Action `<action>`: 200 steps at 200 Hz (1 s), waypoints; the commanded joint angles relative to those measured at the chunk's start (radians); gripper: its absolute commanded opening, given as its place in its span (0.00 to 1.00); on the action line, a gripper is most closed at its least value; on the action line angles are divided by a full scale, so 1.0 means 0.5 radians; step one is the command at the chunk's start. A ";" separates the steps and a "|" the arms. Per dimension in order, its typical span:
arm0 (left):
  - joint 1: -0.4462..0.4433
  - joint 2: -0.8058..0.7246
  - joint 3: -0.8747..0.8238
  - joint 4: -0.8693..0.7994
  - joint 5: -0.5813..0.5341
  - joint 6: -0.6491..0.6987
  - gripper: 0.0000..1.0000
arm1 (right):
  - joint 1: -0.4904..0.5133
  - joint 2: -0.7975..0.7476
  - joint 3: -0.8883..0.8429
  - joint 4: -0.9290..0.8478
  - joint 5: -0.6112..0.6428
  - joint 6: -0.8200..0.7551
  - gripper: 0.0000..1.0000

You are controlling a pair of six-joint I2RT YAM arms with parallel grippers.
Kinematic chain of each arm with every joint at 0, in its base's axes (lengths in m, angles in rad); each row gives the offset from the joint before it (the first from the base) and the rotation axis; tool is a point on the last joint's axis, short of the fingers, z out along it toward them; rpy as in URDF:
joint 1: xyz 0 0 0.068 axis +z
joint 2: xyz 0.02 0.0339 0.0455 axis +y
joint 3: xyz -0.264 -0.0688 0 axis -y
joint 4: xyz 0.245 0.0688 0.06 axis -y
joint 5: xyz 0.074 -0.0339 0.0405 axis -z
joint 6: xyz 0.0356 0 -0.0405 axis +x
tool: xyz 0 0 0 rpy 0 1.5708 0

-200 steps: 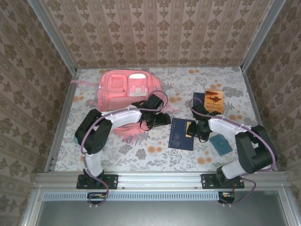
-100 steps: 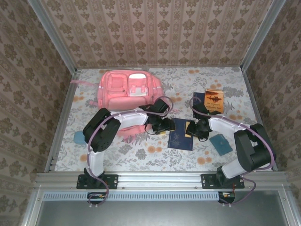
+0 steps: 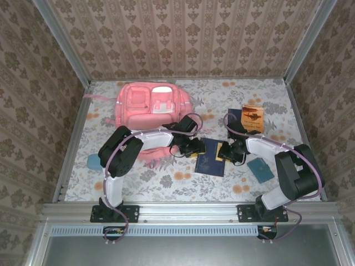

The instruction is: Pack books, pencil case, and school supplies into a backpack

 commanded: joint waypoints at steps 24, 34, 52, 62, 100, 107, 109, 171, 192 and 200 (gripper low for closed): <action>-0.019 -0.262 -0.078 0.300 0.306 0.119 0.40 | 0.029 0.081 0.024 0.169 -0.244 0.002 0.31; -0.008 -0.292 -0.115 0.316 0.306 0.121 0.40 | 0.027 0.079 0.028 0.187 -0.260 0.008 0.31; 0.021 -0.326 -0.183 0.346 0.305 0.100 0.40 | 0.027 0.095 0.039 0.227 -0.291 0.013 0.31; 0.032 -0.318 -0.194 0.347 0.306 0.096 0.40 | 0.028 0.109 0.049 0.255 -0.316 0.015 0.31; 0.050 -0.219 -0.177 0.337 0.306 0.049 0.39 | 0.027 0.168 0.097 0.347 -0.422 0.027 0.30; 0.056 -0.204 -0.183 0.354 0.306 0.028 0.38 | 0.028 0.175 0.101 0.356 -0.430 0.030 0.31; 0.056 -0.201 -0.185 0.364 0.306 0.025 0.38 | 0.028 0.174 0.106 0.359 -0.434 0.030 0.31; 0.070 -0.174 -0.295 0.716 0.420 -0.289 0.34 | 0.027 0.215 0.129 0.446 -0.471 0.071 0.30; 0.084 -0.179 -0.349 0.815 0.443 -0.371 0.32 | 0.028 0.238 0.144 0.493 -0.488 0.089 0.27; 0.085 -0.186 -0.356 0.816 0.439 -0.379 0.32 | 0.027 0.248 0.153 0.501 -0.490 0.086 0.24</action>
